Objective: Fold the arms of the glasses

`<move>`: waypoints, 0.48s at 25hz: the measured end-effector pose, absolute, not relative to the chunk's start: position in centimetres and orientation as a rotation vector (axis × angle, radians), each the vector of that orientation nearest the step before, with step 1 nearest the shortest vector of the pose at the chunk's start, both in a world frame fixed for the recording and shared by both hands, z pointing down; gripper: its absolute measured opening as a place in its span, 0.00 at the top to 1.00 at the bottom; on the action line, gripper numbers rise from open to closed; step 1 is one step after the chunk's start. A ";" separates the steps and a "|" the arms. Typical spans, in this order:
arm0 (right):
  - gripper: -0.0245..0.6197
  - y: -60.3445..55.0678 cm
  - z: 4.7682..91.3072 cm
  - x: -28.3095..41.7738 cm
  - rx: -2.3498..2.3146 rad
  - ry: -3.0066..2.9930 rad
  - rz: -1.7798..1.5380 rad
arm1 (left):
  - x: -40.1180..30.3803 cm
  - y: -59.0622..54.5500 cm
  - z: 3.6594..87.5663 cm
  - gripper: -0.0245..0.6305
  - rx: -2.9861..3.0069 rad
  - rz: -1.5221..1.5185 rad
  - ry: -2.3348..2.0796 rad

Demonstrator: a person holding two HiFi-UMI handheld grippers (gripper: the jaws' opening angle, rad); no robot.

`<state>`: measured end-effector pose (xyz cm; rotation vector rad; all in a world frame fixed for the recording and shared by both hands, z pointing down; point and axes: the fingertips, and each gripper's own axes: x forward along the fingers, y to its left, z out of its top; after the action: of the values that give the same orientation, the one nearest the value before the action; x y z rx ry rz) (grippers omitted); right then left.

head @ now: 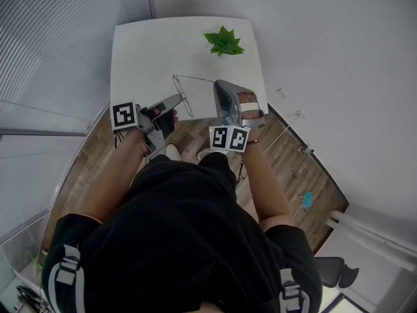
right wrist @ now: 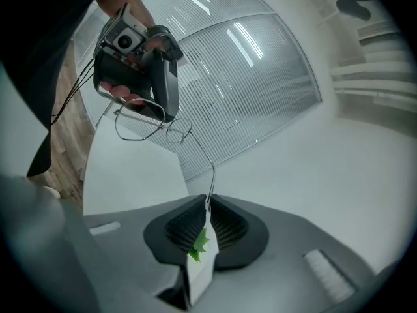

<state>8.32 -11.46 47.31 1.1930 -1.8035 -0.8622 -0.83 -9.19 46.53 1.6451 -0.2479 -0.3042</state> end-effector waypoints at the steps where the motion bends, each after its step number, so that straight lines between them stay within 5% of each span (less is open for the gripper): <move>1: 0.91 -11.2 47.2 8.1 1.191 -1.807 -0.863 | -1.0 -9.1 46.4 0.94 1.646 -0.306 -0.252; 12: 0.91 -11.0 47.8 6.8 1.156 -1.840 -0.862 | -1.3 -10.8 46.5 0.94 1.649 -0.319 -0.276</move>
<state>6.84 -10.98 47.79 1.1563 -1.8401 -0.8617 -1.26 -10.80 46.53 1.6491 -0.2761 -0.3193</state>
